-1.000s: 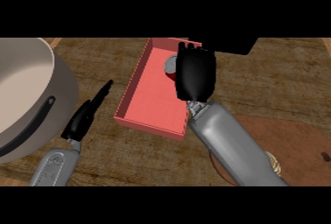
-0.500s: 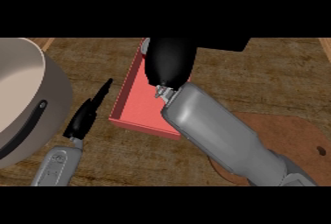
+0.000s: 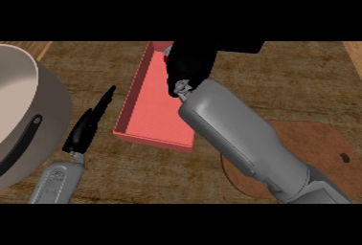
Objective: Pick the can from the cutting board and place it in the cardboard box
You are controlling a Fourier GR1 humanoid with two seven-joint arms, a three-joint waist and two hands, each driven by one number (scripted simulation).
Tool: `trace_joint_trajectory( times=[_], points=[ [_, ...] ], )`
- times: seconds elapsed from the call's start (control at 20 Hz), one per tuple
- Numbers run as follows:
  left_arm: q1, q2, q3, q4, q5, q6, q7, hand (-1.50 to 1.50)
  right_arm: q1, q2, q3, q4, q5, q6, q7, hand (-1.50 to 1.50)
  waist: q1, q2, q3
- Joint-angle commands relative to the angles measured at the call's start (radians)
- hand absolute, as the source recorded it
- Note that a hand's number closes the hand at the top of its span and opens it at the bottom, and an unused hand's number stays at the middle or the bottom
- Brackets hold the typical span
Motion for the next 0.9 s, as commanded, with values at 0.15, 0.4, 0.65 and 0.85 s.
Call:
trace_joint_trajectory(
  times=[0.15,0.4,0.65,0.85],
  points=[
    [0.001,-0.002,0.010,0.052,-0.005,0.012,-0.042,0.00,-0.011,0.013,0.062,0.081,-0.287,-0.143,0.099,-1.50,-0.005,0.006,0.000],
    [-0.024,-0.024,0.006,0.021,-0.004,0.023,0.002,0.00,0.027,0.013,0.051,0.060,-0.210,-0.479,-0.068,-1.50,-0.017,0.008,0.003],
    [0.025,0.023,0.027,0.009,0.022,-0.021,-0.039,0.00,0.039,0.013,0.010,0.052,-0.242,-0.737,-0.161,-1.50,-0.005,0.007,0.003],
    [0.003,0.022,0.037,0.016,0.022,-0.013,-0.030,0.00,0.074,0.014,0.011,0.049,-0.302,-0.923,-0.161,-1.50,-0.019,0.005,0.003]
  ],
)
